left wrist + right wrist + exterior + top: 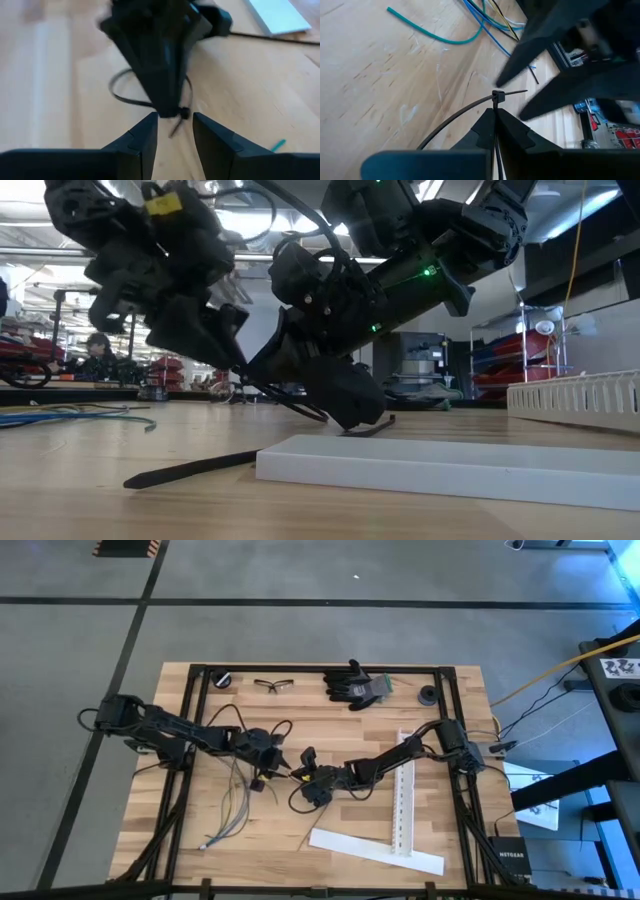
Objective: Ziptie cables
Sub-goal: Wrap the cable wires with the black zip tie
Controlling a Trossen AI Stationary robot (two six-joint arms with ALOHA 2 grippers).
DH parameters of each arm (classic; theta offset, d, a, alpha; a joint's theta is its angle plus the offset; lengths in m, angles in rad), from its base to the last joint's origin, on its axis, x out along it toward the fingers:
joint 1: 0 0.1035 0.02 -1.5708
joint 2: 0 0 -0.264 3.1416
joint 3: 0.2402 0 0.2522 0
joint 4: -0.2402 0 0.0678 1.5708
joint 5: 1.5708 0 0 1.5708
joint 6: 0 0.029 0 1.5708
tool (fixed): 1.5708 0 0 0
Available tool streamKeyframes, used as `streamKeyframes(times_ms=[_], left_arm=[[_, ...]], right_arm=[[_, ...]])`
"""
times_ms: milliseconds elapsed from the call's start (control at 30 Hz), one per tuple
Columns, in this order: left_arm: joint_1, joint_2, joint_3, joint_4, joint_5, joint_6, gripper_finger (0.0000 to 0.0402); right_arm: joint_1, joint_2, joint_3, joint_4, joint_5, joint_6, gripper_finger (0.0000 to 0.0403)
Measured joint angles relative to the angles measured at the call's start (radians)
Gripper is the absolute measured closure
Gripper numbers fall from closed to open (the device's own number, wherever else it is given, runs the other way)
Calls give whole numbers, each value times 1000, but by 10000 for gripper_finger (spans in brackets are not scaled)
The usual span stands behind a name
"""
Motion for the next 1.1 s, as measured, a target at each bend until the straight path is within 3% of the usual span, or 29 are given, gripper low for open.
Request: streamKeyframes(times_ms=[200, 567, 800, 967, 1100], left_arm=[[-1, 8, 0, 8, 43, 2, 313], [-1, 8, 0, 17, 34, 9, 398], [-44, -19, 1, -26, -196, -65, 401], [-102, -77, 51, -201, -466, -85, 401], [-108, -121, 81, -323, -588, -77, 401]], right_arm=[[0, 0, 0, -5, 0, 0, 403], [0, -2, 0, -9, 0, 0, 403], [0, -2, 2, -35, 68, 54, 403], [13, -7, 3, -92, 60, 114, 403], [51, -13, 6, -158, 53, 156, 403]])
